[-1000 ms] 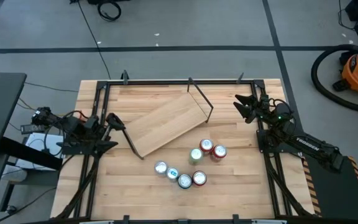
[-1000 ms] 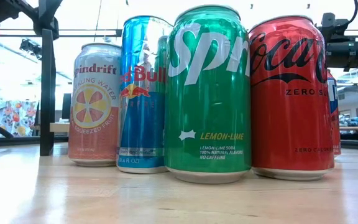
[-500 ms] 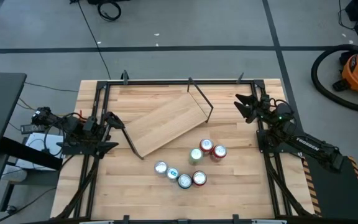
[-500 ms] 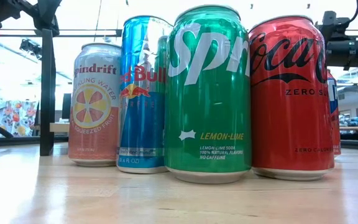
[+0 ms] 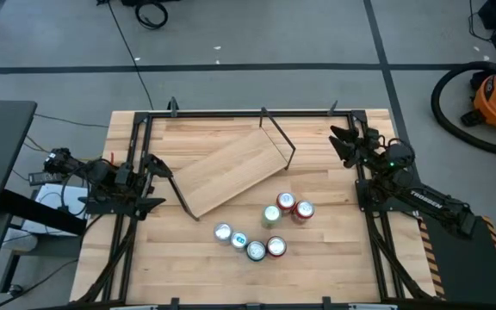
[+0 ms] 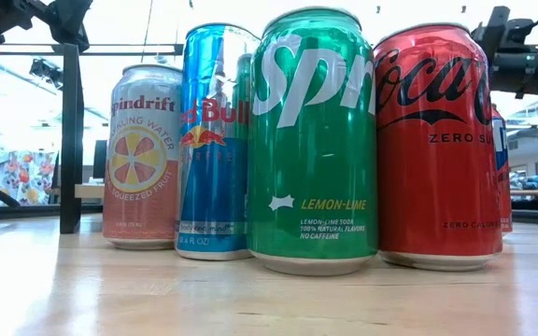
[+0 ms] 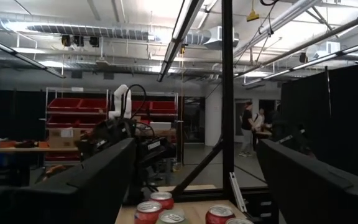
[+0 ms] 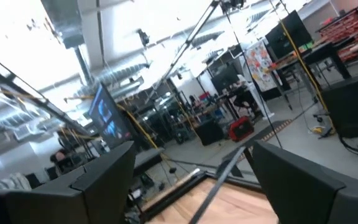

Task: Place canned beverage on shelf
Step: Put the orange white soda can on the shelf

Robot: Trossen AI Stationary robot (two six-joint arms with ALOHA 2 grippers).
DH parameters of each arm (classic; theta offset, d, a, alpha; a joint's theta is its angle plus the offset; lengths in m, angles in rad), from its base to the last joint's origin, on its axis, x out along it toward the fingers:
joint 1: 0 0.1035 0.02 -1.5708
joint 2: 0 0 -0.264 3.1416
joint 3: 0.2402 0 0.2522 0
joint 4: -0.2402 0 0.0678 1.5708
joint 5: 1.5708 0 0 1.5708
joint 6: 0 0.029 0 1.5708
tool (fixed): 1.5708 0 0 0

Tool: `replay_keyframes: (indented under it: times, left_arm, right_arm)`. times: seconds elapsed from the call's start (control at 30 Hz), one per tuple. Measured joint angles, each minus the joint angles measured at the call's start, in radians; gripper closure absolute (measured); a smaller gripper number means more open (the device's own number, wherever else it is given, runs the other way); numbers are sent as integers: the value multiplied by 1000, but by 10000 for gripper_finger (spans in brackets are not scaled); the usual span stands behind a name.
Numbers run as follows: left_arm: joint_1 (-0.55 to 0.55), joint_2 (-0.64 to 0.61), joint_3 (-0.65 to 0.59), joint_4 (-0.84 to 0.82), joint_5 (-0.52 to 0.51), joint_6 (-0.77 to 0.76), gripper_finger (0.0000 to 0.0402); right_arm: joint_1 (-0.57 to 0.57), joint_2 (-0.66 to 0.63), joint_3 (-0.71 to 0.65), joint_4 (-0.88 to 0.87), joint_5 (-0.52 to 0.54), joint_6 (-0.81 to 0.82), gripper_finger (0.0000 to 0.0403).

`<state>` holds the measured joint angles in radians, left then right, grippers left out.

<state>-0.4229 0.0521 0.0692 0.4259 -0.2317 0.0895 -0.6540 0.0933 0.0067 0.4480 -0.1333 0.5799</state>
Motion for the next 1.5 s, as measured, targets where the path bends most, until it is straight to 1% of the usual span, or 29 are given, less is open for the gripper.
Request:
replay_keyframes:
  times: [0.07,0.2,0.4,0.57,0.73,0.83,0.93,1.03,1.13,1.23,1.33,1.4,1.5]
  left_arm:
    - [0,0,0,0,0,-5,54]
    - [0,0,0,-1,0,-86,54]
    - [0,0,0,17,0,-177,54]
    - [0,0,0,8,0,-183,54]
    - [0,0,0,3,0,-183,54]
    - [0,0,0,3,0,-200,54]
    - [0,0,1,22,-43,-212,54]
    - [1,10,24,-63,-116,-206,54]
    - [0,69,63,-168,-155,-248,54]
    - [0,157,122,-196,-157,-258,54]
    - [0,252,202,-265,-173,-242,54]
    - [0,313,262,-342,-191,-237,54]
    - [1,409,354,-433,-208,-276,54]
  right_arm:
    - [0,0,0,20,1,32,69]
    - [0,0,0,29,-2,89,69]
    - [0,0,0,38,2,100,69]
    - [0,0,0,27,11,62,69]
    - [0,0,0,27,60,48,69]
    - [0,0,0,26,48,45,69]
    - [0,0,0,23,30,45,69]
    - [0,0,0,5,-19,45,69]
    - [0,5,0,6,-69,23,69]
    - [0,11,0,5,-106,18,69]
    - [0,11,0,3,-126,-8,69]
    - [0,11,0,-3,-128,-12,69]
    - [0,11,0,-11,-150,-13,69]
